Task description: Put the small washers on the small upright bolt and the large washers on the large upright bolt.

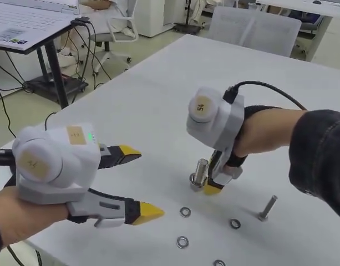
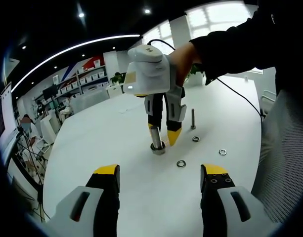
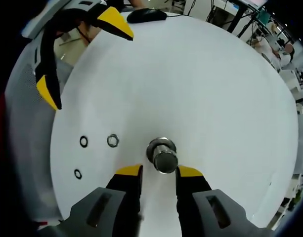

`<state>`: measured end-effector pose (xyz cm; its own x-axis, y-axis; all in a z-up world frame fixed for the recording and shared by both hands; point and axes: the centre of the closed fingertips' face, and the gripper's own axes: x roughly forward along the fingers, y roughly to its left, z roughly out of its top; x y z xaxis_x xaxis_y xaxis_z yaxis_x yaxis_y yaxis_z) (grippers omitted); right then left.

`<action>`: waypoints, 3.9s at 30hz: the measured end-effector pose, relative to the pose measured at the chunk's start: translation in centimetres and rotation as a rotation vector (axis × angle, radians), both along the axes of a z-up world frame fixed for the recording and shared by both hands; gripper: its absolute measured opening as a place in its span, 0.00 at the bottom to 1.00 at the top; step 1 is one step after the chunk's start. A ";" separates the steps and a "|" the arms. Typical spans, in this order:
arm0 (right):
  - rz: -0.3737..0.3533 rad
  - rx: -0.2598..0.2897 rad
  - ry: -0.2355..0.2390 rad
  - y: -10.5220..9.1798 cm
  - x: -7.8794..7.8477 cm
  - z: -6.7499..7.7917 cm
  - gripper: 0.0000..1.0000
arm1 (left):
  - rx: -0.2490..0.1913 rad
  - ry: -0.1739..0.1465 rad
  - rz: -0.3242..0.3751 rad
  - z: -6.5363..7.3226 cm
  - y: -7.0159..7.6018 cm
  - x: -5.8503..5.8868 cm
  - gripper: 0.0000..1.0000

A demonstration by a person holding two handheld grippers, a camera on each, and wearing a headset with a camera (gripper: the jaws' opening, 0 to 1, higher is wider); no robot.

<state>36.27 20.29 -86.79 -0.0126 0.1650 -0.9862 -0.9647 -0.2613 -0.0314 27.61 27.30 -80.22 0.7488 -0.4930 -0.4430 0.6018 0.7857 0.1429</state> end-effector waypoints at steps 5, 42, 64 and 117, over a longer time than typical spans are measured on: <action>-0.009 -0.006 0.004 -0.7 -0.2 0.0 0.27 | 0.000 -0.001 -0.002 0.0 -0.1 0.0 0.65; 0.066 0.018 0.055 0.0 -6.8 0.2 0.24 | -0.002 -0.014 -0.006 0.5 -0.1 -0.1 0.65; 0.096 0.015 0.039 1.5 -7.1 -0.9 0.20 | -0.010 -0.012 -0.011 0.5 -0.3 -0.1 0.65; 0.066 0.015 0.025 0.6 -6.9 -0.9 0.13 | -0.017 0.024 -0.064 -0.2 -1.2 -0.5 0.63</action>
<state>29.40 20.92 -87.73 -0.0482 0.1779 -0.9829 -0.9459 -0.3242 -0.0122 27.10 26.06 -80.37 0.7045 -0.5472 -0.4520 0.6542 0.7476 0.1146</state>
